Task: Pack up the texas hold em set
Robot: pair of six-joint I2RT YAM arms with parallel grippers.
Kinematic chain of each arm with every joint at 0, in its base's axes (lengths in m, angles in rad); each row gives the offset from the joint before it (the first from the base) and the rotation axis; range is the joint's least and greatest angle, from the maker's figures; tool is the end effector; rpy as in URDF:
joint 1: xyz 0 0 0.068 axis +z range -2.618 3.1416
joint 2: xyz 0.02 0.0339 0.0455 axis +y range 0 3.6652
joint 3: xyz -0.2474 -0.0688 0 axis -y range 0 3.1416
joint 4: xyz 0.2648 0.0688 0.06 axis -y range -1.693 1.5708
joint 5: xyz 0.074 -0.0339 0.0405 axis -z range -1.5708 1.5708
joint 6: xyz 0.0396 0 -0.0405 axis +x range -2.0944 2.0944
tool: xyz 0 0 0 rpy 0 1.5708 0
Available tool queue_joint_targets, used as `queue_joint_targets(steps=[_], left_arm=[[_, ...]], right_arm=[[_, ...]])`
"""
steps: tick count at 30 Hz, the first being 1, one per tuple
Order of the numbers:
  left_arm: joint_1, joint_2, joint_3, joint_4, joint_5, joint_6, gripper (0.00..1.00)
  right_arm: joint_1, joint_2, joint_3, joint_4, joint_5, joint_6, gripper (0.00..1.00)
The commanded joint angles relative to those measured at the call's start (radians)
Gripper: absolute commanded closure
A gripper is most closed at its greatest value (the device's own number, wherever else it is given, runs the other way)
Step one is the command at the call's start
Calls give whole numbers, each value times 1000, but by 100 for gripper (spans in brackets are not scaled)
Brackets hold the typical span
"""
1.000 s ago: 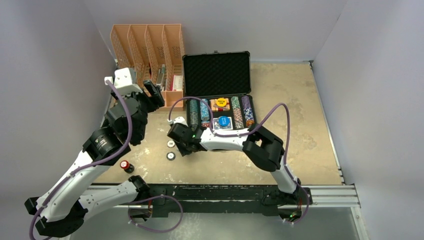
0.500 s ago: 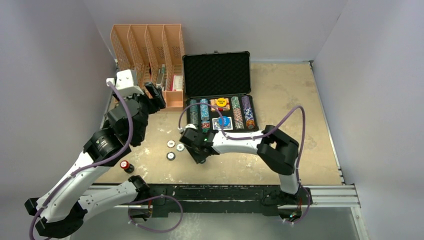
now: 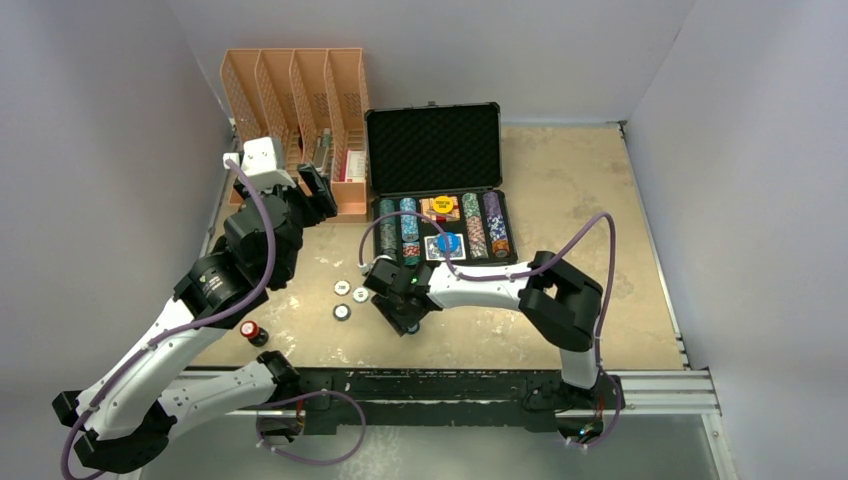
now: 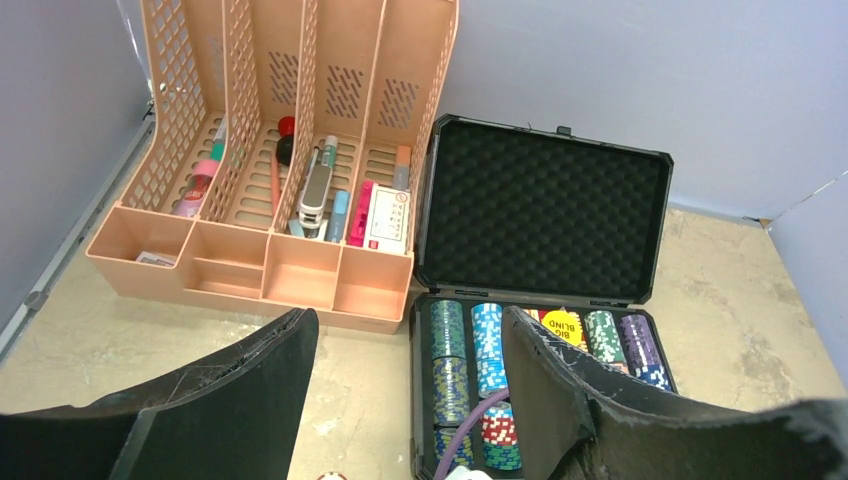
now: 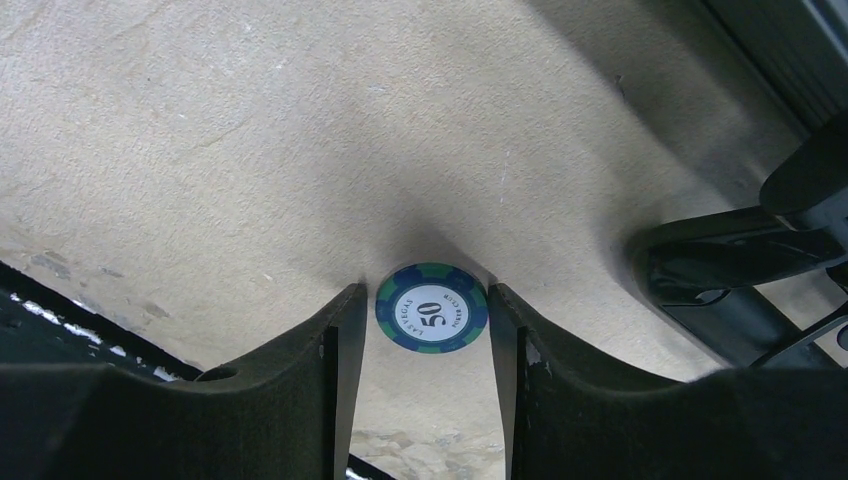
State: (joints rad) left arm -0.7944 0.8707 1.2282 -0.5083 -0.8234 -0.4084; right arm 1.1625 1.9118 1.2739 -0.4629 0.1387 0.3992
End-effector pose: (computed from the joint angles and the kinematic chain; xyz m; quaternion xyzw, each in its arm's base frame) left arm 0.1521 -0.1134 0.4364 -0.1227 0.7321 -0.0878 0.6643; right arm 0.1648 0.3672 0.1362 -0.3464 0.9064 0.1156 0.2124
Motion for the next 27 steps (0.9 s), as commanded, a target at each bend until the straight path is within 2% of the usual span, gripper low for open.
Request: queue_joint_targets(steps=[1,6,9,14,18,27], left_arm=[[-1,-13,-6,41,-7,5,33],[-1,-15,-8,38,-10,5,33],[-2,-13,-4,34,-14,4,33],[-1,-10,-4,11,-17,-6,33],[-1,-12,-10,4,-15,-15,33],[-2,-11,-10,0,-15,-15,33]], right_arm=[[-1,53,11,-114,15,16,50],[-1,65,19,-130,5,15,56],[-1,72,14,-148,-13,23,57],[-1,75,18,-168,24,26,46],[-1,63,28,-183,35,28,46],[-1,89,1,-147,-4,42,63]])
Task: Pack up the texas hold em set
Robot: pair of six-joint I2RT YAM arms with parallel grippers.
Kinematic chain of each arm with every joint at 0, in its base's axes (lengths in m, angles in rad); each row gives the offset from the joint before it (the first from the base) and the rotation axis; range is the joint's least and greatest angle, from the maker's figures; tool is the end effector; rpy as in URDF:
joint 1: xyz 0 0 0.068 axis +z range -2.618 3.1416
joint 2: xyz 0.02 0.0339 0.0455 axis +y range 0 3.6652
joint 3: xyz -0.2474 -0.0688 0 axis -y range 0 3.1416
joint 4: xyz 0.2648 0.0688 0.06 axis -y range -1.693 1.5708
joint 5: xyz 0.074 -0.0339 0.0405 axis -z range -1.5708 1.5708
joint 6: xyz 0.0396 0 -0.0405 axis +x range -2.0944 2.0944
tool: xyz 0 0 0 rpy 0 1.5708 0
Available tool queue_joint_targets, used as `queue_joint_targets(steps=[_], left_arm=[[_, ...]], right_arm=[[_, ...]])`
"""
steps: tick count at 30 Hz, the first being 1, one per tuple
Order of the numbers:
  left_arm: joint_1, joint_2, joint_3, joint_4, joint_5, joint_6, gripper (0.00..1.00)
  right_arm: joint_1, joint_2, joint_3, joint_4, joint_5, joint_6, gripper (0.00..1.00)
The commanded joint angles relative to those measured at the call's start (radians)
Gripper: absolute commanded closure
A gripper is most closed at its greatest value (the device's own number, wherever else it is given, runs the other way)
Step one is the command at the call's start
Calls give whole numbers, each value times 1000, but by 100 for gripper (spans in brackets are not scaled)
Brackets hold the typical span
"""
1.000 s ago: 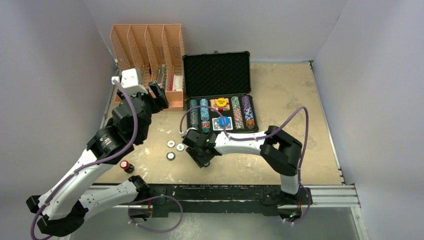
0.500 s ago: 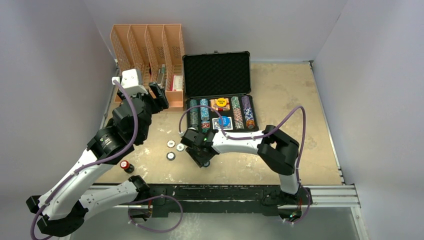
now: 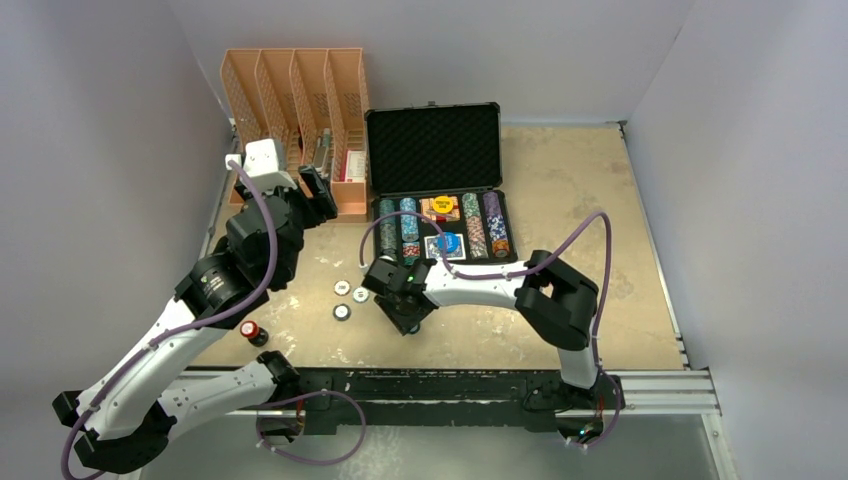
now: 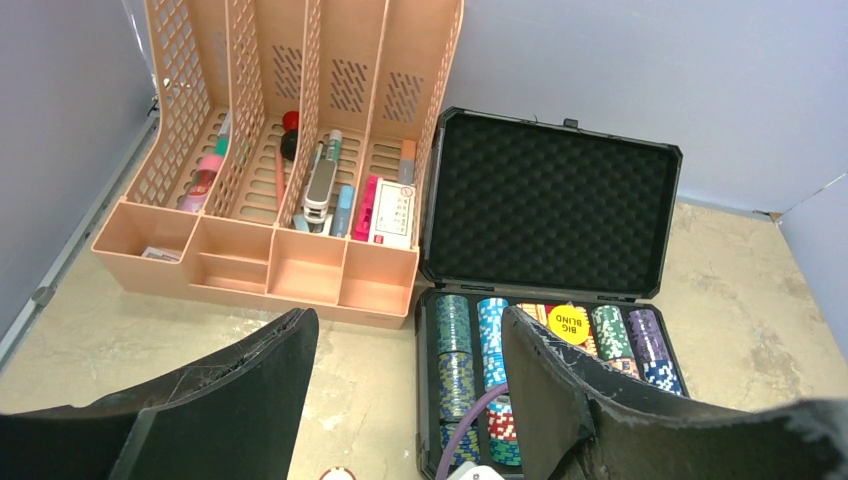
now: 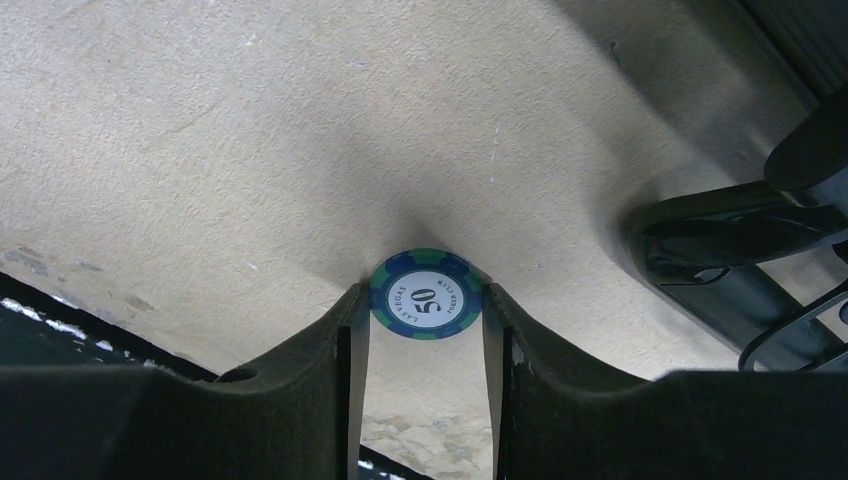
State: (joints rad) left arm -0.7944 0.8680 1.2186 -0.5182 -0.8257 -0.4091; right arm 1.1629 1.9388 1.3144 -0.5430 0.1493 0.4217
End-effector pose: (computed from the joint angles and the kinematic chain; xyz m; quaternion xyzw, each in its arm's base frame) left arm 0.1522 -0.1135 0.4328 -0.1202 0.7363 -0.0820 0.6608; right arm 0.1654 0.3679 0.1341 -0.3399 0.9161 0.0909 0.1923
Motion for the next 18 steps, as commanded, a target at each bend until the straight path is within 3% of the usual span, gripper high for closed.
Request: queue_joint_targets(steps=[1,5,12,18], left_arm=[[-1,-5,-1,6,-10,-20,33],[-2,-1,-50,-46,-12,-95,33],[-1,-11,-255,-77,40,-385,31],[-1,-22,-362,18,77,-404,30]], right_arm=[[-1,58,-40,-64,-22,26,64],[-3,6,-26,-48,59,61,65],[-48,-196,-54,26,129,126,63],[-139,-381,-130,126,61,170,63]])
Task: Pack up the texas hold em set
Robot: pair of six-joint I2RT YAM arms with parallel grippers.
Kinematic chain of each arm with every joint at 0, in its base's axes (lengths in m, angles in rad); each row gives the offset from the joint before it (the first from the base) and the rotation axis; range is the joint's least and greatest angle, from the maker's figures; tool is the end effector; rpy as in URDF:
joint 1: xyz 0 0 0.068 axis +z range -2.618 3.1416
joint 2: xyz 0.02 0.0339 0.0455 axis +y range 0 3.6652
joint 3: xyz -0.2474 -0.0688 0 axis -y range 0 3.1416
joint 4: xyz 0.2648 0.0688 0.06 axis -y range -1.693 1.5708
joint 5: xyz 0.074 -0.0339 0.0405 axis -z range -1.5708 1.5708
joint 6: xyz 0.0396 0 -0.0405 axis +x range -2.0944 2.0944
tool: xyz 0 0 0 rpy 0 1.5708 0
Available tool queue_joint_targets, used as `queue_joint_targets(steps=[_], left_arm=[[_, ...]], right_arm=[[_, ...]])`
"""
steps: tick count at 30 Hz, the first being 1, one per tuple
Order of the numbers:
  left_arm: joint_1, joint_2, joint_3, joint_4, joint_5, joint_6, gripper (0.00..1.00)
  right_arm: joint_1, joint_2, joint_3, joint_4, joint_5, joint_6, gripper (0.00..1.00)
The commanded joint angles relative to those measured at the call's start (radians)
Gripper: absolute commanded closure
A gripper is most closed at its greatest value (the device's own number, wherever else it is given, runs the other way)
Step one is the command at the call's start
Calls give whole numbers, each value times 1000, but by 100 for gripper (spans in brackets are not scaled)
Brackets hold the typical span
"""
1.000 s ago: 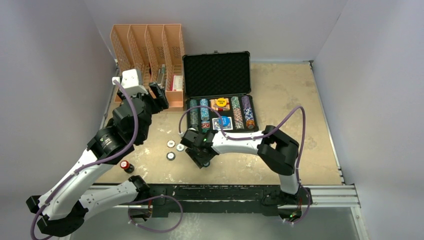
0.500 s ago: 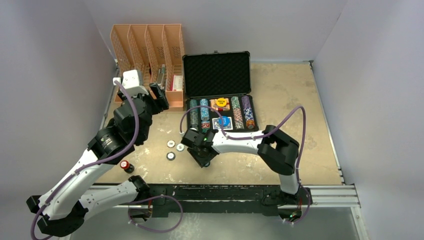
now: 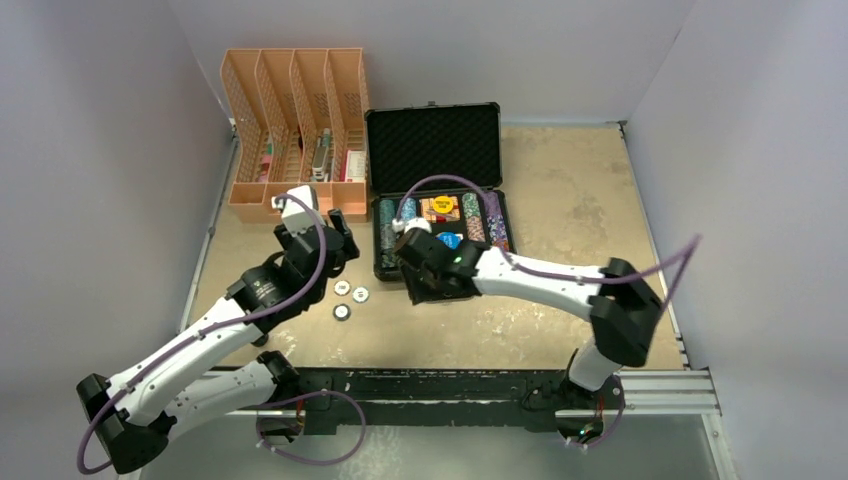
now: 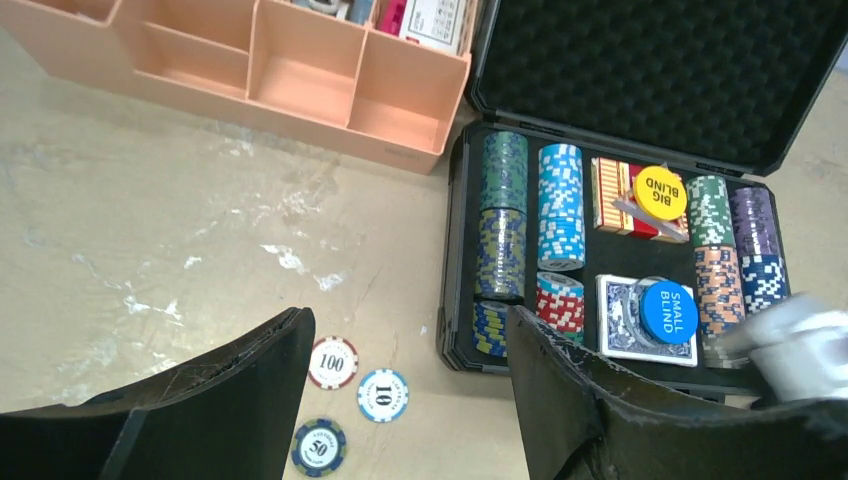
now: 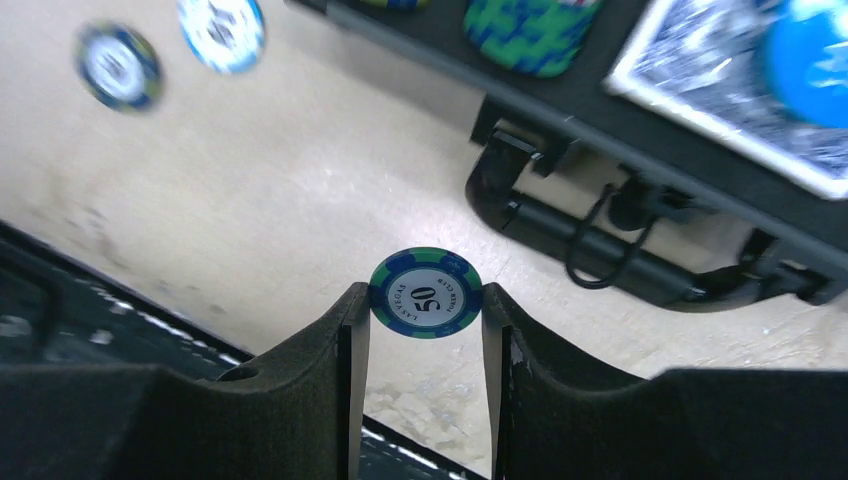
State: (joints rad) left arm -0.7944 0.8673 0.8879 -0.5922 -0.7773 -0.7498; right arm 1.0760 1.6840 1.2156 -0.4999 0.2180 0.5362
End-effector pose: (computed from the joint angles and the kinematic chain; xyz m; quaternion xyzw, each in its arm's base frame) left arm 0.1666 -0.1300 0.3123 -0.1634 0.8162 -0.0710 0.5497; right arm 0.1857 0.3261 0.2005 -0.2220 0.9235 0.1409 0.2792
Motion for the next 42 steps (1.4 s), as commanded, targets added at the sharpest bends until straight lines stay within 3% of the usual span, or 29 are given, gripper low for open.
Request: queue_joint_targets(steps=[1,7,13,18,26,33,39,42], left_arm=[[-2,-21,-45,117,52,-54,30],[-2,38,-149,342,338,27,31],[-2,107,-250,617,588,24,41],[-4,169,-292,846,703,3,41],[-5,239,-297,1016,672,30,46],[-6,276,-274,982,642,70,54],[-6,280,-276,1011,633,71,71],[-5,280,-273,1018,625,85,84]], right_arm=[[-68,-150,-43,98,-20,64,62],[-178,-257,-109,230,-81,153,62],[-288,-290,-159,377,-179,297,62],[-343,-319,-231,524,-257,405,62],[-390,-374,-338,666,-365,530,62],[-405,-375,-380,743,-442,560,62],[-410,-366,-385,761,-476,561,62],[-410,-366,-394,769,-487,561,63]])
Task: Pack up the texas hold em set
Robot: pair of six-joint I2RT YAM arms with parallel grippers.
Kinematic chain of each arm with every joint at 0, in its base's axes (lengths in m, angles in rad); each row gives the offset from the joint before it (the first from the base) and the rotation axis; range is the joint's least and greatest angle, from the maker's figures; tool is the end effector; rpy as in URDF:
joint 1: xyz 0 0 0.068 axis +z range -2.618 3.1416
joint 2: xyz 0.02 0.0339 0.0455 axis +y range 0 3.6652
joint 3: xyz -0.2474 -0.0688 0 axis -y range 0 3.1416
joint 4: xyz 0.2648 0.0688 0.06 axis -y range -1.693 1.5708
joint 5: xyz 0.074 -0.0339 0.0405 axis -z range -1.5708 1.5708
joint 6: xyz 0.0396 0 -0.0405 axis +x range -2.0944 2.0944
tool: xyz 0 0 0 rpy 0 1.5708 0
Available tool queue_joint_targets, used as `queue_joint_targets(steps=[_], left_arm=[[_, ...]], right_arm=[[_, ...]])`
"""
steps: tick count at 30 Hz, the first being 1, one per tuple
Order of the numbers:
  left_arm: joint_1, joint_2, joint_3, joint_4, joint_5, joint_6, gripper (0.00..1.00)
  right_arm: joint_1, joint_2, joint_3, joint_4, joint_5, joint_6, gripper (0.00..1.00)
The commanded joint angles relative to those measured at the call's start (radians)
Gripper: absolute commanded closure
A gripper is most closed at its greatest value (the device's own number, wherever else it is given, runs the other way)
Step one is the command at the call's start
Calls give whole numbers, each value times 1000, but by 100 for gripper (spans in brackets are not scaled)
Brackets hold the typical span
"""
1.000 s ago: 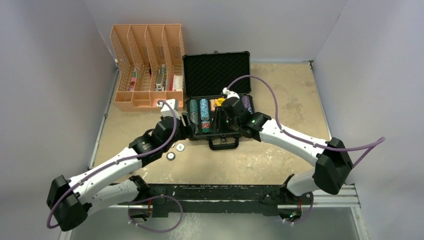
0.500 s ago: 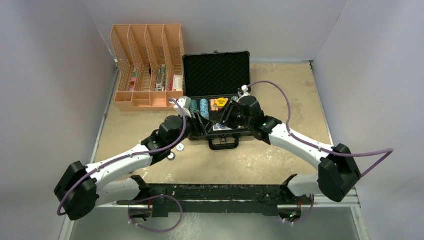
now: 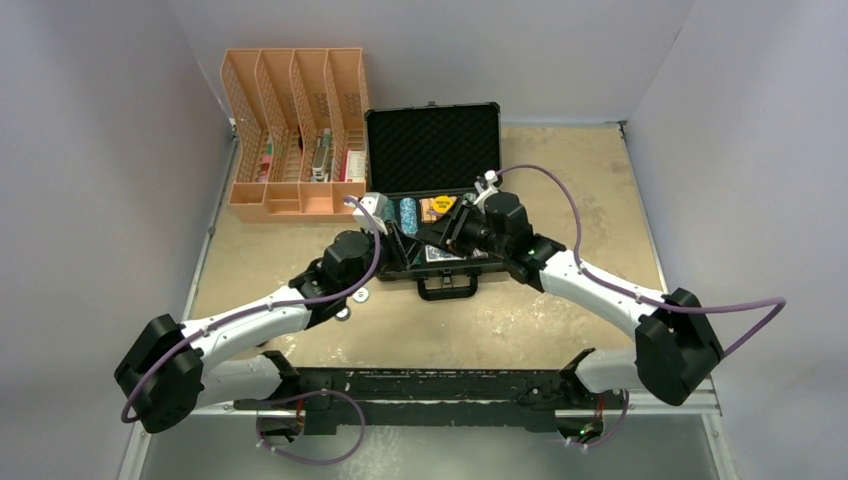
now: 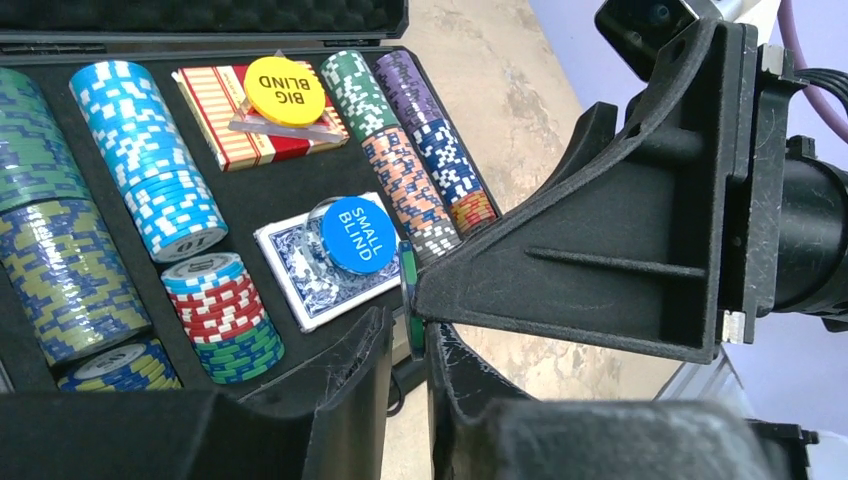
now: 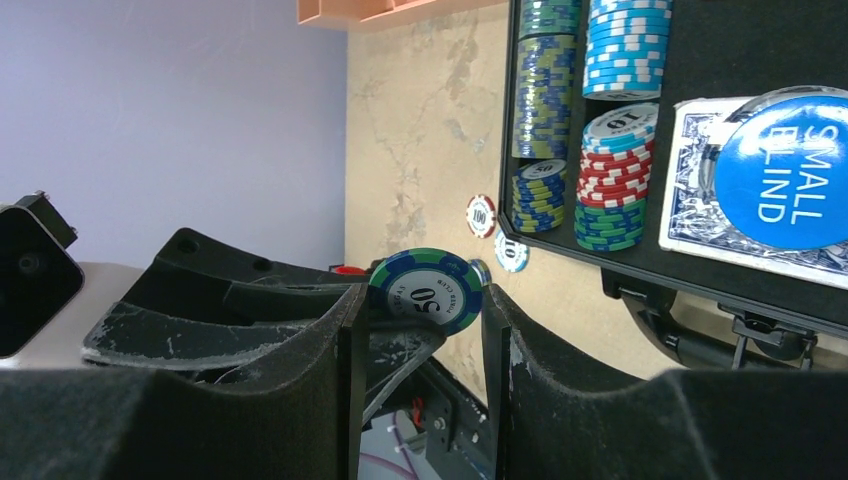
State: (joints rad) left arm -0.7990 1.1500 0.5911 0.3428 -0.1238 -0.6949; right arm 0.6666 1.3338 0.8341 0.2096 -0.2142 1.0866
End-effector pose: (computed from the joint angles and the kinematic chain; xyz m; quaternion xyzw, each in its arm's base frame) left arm 0.2029 -0.2015 0.2255 0.0017 0.7787 -0.3896 0.4917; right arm 0.2550 0.2113 0.2475 0.1037 0.7931 0.5114 0.3142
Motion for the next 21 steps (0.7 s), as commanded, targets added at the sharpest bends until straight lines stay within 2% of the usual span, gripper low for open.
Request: queue_joint_targets(steps=[1,3,6,10,12,15,21], left_arm=[[0,-2,27,76,-39,47,89],[-2,-2,49,23,-61,81,99],[-1,-10,90,-70,-78,133,100],[-1,-2,212,-300,-57,274,100],[0,14,294,-452,-40,373,100],[-1,44,412,-673,1,565,100],[0,123,524,-901,155,1002,100]], right_arm=[[0,-16,-15,64,-58,8,63],[-1,-11,-15,70,-69,-6,63],[-5,-8,-13,72,-75,-28,59],[-53,-25,13,49,-70,-109,38],[-96,-37,46,9,-56,-177,32],[-174,-69,78,-62,-22,-261,31],[-330,-139,4,-113,-48,-307,32]])
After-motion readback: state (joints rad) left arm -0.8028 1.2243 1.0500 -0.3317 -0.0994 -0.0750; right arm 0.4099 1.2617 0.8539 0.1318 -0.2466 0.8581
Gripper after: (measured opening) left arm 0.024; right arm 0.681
